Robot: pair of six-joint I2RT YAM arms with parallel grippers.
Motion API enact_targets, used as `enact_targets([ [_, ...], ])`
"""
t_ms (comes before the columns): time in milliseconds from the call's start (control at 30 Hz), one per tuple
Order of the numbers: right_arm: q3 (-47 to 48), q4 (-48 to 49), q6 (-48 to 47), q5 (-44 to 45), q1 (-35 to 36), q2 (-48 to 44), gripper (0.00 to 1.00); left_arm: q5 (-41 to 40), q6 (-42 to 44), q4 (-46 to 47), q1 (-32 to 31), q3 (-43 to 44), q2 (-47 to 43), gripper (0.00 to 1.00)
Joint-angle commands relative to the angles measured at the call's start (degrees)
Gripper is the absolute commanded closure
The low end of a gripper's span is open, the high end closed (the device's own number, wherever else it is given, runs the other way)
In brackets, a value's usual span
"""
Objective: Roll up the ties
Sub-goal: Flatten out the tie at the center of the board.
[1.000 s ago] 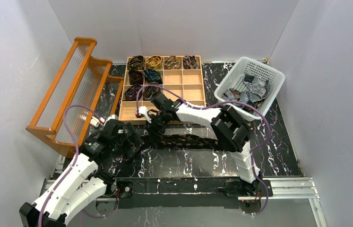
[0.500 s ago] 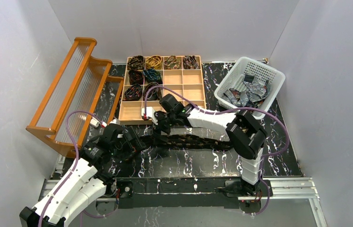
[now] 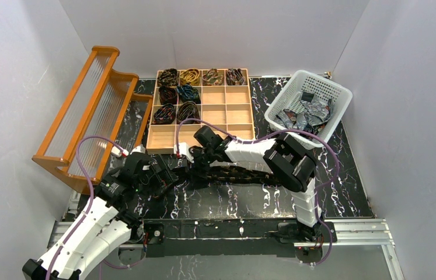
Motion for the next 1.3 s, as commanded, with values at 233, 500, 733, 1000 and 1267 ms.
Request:
enact_targets([
  [233,-4.4,-4.8,14.4,-5.3,1.0,-4.4,0.99,-0.6,1.2,-1.8,-0.2,1.8,-0.5,0.05],
  [500,-6.3,-12.1,29.5,-36.5,-0.4,-10.1,0.99,-0.2,3.0,-3.4,-0.2,4.8,0.6,0.05],
  [733,3.5,-21.5,30.7,-37.2,-4.6,3.4,0.95,2.3,3.8,-1.2,-0.2,3.8,1.8,0.05],
  [1000,12.7,-32.1,26.1,-34.0,-6.0,11.0,0.94,5.1,4.4,-0.3,-0.2,1.8,1.6,0.05],
  [1267,13.5,-32.0,29.6,-39.4,-7.1,10.2,0.86,10.5,5.6,4.2,-0.2,0.2,3.1,0.05],
])
